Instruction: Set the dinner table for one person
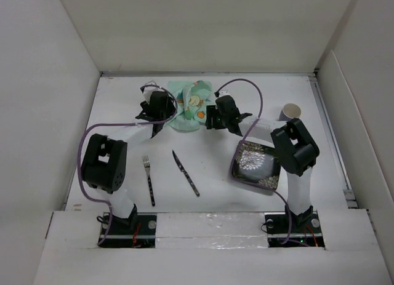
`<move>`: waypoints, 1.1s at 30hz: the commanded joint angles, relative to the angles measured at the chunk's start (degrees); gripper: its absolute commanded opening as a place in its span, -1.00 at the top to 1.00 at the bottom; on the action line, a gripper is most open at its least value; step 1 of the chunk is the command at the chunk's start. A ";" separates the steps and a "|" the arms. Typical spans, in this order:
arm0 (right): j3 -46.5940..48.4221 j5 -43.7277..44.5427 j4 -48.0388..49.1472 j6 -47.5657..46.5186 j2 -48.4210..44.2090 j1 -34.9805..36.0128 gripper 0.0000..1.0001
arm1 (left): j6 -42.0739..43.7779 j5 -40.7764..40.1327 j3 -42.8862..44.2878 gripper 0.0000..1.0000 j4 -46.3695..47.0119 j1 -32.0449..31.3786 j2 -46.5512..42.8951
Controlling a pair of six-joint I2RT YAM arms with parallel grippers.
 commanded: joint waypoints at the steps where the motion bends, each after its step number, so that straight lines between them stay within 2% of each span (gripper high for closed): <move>1: 3.65 -0.60 -1.28 1.24 0.83 -1.55 -0.29 | -0.73 -0.10 -0.36 -0.21 1.35 -0.03 5.32; 4: 7.42 -1.29 -5.84 1.50 3.46 -2.69 -0.31 | 0.59 3.23 3.40 -0.21 0.74 -0.03 11.11; 11: 10.33 -2.00 -7.16 1.42 6.89 -3.22 -0.31 | 1.38 4.31 6.68 -0.23 0.56 -0.03 14.66; 12: 11.03 -2.01 -8.21 1.42 8.20 -3.22 -0.30 | 1.47 4.22 6.85 -0.16 0.55 -0.03 14.83; 14: 13.31 -0.96 -9.62 1.16 9.62 -2.61 -0.14 | 1.56 4.30 7.03 -0.06 0.90 -0.03 15.62; 16: 13.67 -0.69 -10.06 1.15 10.15 -2.60 -0.07 | 1.56 4.65 7.21 0.01 0.73 -0.03 15.89; 17: 14.55 -0.95 -10.41 1.07 10.32 -2.60 -0.06 | 1.47 4.66 7.21 0.12 0.73 -0.03 15.89; 18: 15.16 -1.30 -10.77 0.72 11.02 -2.60 -0.01 | 1.38 4.74 6.86 0.36 0.99 -0.03 15.80; 20: 17.70 -1.04 -12.86 0.28 11.99 -2.08 0.15 | 1.38 4.83 6.07 0.53 2.22 -0.03 15.89; 21: 18.42 -0.69 -13.75 0.01 12.34 -2.08 0.25 | 1.12 4.75 6.24 0.71 1.96 -0.03 15.89; 24: 19.21 -0.42 -13.85 -0.25 13.05 -2.08 0.72 | 0.59 4.83 5.98 1.00 2.13 -0.03 14.93; 25: 19.13 -0.60 -13.76 -0.34 12.79 -2.08 0.96 | 0.42 5.09 5.37 1.00 3.01 -0.03 13.62; 26: 18.86 -0.95 -12.89 -0.52 12.27 -2.08 1.00 | 0.16 5.18 5.01 1.00 3.28 -0.03 12.91; 28: 15.27 -2.00 -10.34 -0.43 10.16 -2.60 1.00 | -0.11 5.19 3.88 1.00 3.80 -0.03 9.41; 33: 5.69 0.10 -2.34 -0.78 -2.31 -1.38 1.00 | -0.55 5.80 -0.43 1.00 6.62 -0.03 -0.88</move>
